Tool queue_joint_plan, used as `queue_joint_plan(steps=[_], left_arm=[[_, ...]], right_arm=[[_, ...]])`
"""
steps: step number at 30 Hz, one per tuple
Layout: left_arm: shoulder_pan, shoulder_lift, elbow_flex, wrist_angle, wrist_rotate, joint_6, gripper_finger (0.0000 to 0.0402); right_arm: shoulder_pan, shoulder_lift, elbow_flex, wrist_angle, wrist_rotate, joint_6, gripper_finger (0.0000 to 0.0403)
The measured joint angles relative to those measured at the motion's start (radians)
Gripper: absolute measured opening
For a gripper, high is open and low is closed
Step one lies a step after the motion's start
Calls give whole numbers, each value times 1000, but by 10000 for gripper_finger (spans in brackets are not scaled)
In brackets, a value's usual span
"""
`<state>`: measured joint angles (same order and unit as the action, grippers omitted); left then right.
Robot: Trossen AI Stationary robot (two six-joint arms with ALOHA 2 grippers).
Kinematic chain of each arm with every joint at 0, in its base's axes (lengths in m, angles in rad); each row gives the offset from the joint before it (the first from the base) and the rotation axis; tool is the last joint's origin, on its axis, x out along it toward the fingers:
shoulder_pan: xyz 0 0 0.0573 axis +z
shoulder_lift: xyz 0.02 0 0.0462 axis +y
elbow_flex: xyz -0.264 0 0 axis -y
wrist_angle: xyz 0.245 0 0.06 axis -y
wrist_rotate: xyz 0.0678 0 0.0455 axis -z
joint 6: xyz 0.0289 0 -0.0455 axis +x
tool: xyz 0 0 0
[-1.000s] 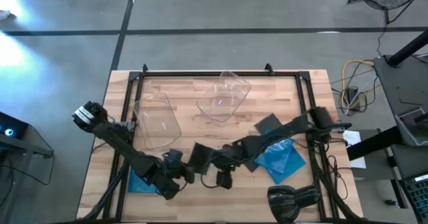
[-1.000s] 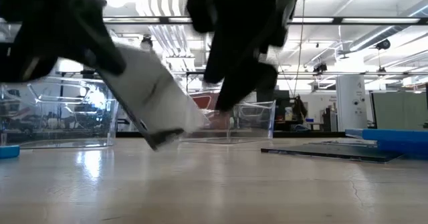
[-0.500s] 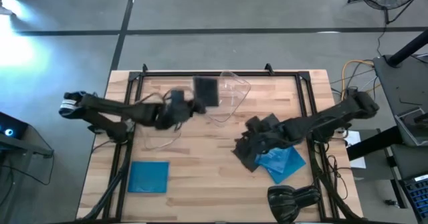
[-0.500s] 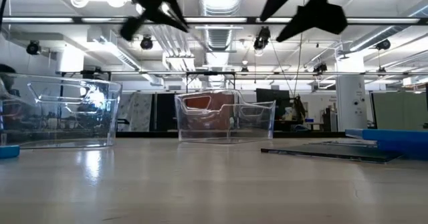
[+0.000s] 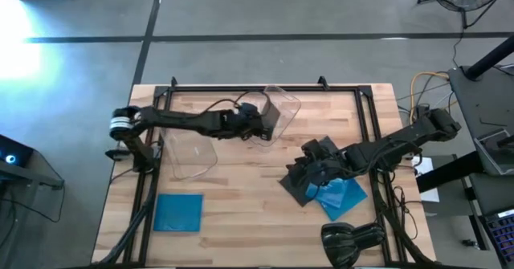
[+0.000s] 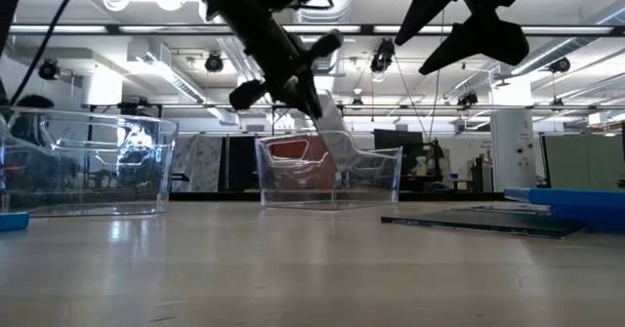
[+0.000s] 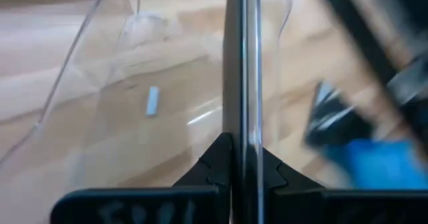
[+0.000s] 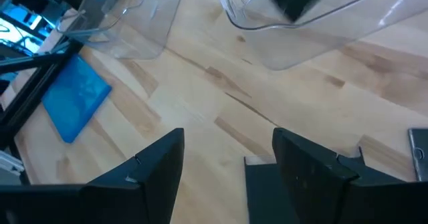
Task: Pick & place jewel cases by type
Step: Put the left black CD case into the right transparent bin
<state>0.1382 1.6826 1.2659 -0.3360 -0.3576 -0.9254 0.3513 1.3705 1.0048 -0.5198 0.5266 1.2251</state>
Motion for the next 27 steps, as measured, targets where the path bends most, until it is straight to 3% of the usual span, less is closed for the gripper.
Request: queue_joint_plan(steps=[5, 11, 14, 17, 21, 27], left_arm=[[27, 44, 126, -119, 49, 149, 0], [63, 64, 171, -180, 154, 292, 0], [83, 57, 215, -349, 168, 511, 0], [103, 58, 259, -451, 216, 842, 0], [130, 59, 301, -521, 409, 1199, 0], [221, 103, 321, -538, 639, 1269, 0]], right_arm=[[-1, 0, 0, 1, 0, -1, 224], [-1, 3, 1, 2, -4, -1, 224], [0, 4, 1, 2, -11, -1, 224], [0, 5, 0, 1, -26, -1, 224], [0, 5, 0, 0, -37, -1, 224], [0, 5, 0, 0, -38, 36, 224]])
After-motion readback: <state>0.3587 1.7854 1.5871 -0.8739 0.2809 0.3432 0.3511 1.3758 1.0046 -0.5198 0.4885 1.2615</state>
